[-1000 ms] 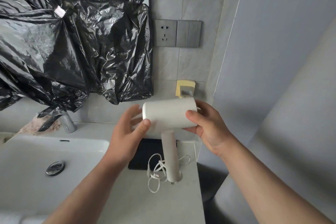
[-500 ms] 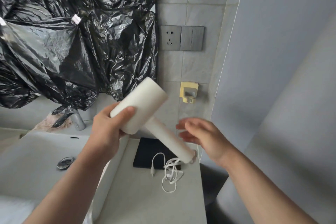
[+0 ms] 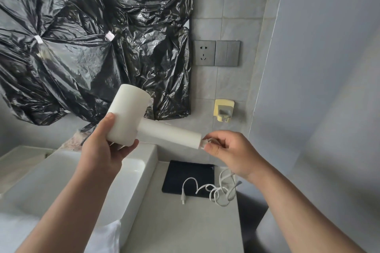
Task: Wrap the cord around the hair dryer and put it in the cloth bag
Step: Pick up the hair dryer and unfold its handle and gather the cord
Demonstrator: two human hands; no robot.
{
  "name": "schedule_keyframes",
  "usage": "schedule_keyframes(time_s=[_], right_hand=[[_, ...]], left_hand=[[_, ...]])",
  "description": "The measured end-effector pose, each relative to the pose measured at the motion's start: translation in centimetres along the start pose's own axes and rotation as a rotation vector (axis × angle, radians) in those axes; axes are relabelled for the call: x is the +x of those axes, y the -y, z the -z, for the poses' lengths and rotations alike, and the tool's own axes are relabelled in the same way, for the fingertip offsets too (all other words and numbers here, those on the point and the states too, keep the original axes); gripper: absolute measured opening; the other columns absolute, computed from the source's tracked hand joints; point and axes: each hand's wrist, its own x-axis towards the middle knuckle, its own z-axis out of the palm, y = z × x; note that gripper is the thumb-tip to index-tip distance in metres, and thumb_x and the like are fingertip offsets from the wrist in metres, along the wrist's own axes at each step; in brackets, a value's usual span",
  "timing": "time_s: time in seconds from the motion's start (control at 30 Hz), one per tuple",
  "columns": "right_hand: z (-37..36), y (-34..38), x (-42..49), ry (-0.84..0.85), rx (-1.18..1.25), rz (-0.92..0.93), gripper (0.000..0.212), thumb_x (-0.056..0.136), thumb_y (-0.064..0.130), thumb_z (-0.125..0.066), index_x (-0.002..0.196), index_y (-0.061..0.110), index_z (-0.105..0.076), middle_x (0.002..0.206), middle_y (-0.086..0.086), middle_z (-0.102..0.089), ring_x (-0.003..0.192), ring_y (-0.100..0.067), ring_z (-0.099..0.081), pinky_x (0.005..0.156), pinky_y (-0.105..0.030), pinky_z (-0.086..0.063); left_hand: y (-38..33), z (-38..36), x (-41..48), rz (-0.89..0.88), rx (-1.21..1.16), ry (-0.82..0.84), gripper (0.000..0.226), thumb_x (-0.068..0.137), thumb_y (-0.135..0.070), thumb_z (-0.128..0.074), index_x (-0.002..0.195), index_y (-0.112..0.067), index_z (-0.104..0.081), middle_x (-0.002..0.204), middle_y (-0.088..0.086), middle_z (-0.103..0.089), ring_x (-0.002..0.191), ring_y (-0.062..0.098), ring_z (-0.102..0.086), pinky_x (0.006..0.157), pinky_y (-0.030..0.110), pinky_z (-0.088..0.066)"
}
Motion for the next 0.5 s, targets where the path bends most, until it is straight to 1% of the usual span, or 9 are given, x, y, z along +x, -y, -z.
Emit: schedule_keyframes(time_s=[0.1, 0.17, 0.2, 0.23, 0.3, 0.33, 0.37, 0.43, 0.5], right_hand=[[-0.8, 1.5, 0.8, -0.018, 0.118, -0.008, 0.012, 0.093, 0.011, -0.064, 0.093, 0.021, -0.071, 0.063, 0.017, -0.064, 0.059, 0.002, -0.053, 0.063, -0.016, -0.041], [-1.3, 2.4, 1.5, -0.07, 0.245, 0.0, 0.013, 0.089, 0.014, -0.066, 0.085, 0.025, -0.071, 0.063, 0.012, -0.061, 0.057, -0.006, -0.05, 0.061, -0.022, -0.041], [-1.6, 2.9, 1.8, -0.106, 0.34, 0.006, 0.011, 0.084, 0.015, -0.067, 0.083, 0.025, -0.071, 0.065, 0.009, -0.061, 0.057, -0.01, -0.049, 0.06, -0.023, -0.041], [-1.9, 3.3, 2.2, -0.147, 0.449, 0.013, 0.01, 0.081, 0.014, -0.068, 0.082, 0.024, -0.07, 0.066, 0.006, -0.062, 0.057, -0.011, -0.049, 0.059, -0.024, -0.041], [-2.6, 4.4, 3.2, -0.21, 0.654, 0.033, 0.009, 0.078, 0.01, -0.07, 0.085, 0.014, -0.064, 0.069, 0.003, -0.065, 0.058, -0.012, -0.051, 0.06, -0.027, -0.041], [-3.1, 5.0, 3.7, -0.235, 0.714, 0.041, 0.008, 0.079, 0.012, -0.066, 0.085, 0.011, -0.061, 0.071, 0.002, -0.066, 0.061, -0.011, -0.054, 0.062, -0.027, -0.043], [-3.7, 5.6, 4.1, -0.256, 0.746, 0.048, 0.01, 0.079, 0.016, -0.063, 0.086, 0.011, -0.059, 0.072, 0.002, -0.067, 0.065, -0.011, -0.058, 0.063, -0.025, -0.046], [-5.2, 6.6, 4.9, -0.311, 0.757, 0.056, 0.017, 0.078, 0.028, -0.06, 0.085, 0.013, -0.061, 0.075, 0.004, -0.069, 0.073, -0.009, -0.064, 0.065, -0.024, -0.051], [-6.7, 6.9, 5.5, -0.382, 0.7, 0.008, 0.027, 0.079, 0.043, -0.059, 0.084, 0.02, -0.071, 0.083, 0.002, -0.071, 0.081, -0.013, -0.067, 0.071, -0.031, -0.054]], left_hand=[[-0.7, 1.0, 0.4, 0.041, -0.021, 0.018, 0.014, 0.094, -0.033, -0.059, 0.103, -0.021, -0.061, 0.103, 0.009, -0.064, 0.093, 0.026, -0.064, 0.076, 0.048, -0.054], [-1.0, 2.3, 0.7, 0.11, -0.031, 0.067, 0.014, 0.093, -0.03, -0.059, 0.102, -0.019, -0.061, 0.102, 0.012, -0.064, 0.095, 0.031, -0.063, 0.078, 0.055, -0.054], [-1.1, 3.1, 0.9, 0.161, -0.021, 0.119, 0.02, 0.089, -0.028, -0.063, 0.105, -0.016, -0.06, 0.103, 0.015, -0.065, 0.095, 0.034, -0.063, 0.078, 0.057, -0.056], [-1.2, 4.1, 1.2, 0.223, 0.008, 0.192, 0.037, 0.079, -0.028, -0.073, 0.111, -0.013, -0.06, 0.103, 0.017, -0.067, 0.094, 0.036, -0.064, 0.077, 0.06, -0.057], [-1.0, 6.0, 1.6, 0.336, 0.119, 0.329, 0.09, 0.042, -0.03, -0.095, 0.12, -0.004, -0.059, 0.104, 0.022, -0.072, 0.089, 0.039, -0.07, 0.078, 0.063, -0.057], [-0.7, 6.5, 1.6, 0.376, 0.172, 0.384, 0.108, 0.025, -0.033, -0.098, 0.121, -0.002, -0.059, 0.106, 0.023, -0.073, 0.088, 0.038, -0.072, 0.081, 0.061, -0.057], [-0.3, 7.0, 1.5, 0.403, 0.201, 0.426, 0.116, 0.017, -0.035, -0.099, 0.12, 0.0, -0.061, 0.108, 0.024, -0.073, 0.088, 0.037, -0.073, 0.084, 0.058, -0.056], [0.6, 7.5, 1.1, 0.434, 0.178, 0.481, 0.115, 0.017, -0.036, -0.1, 0.119, 0.001, -0.064, 0.114, 0.026, -0.071, 0.092, 0.037, -0.073, 0.083, 0.051, -0.059], [1.8, 7.8, 0.9, 0.43, 0.098, 0.517, 0.109, 0.025, -0.037, -0.1, 0.122, -0.002, -0.065, 0.122, 0.026, -0.068, 0.102, 0.038, -0.071, 0.086, 0.048, -0.058]])
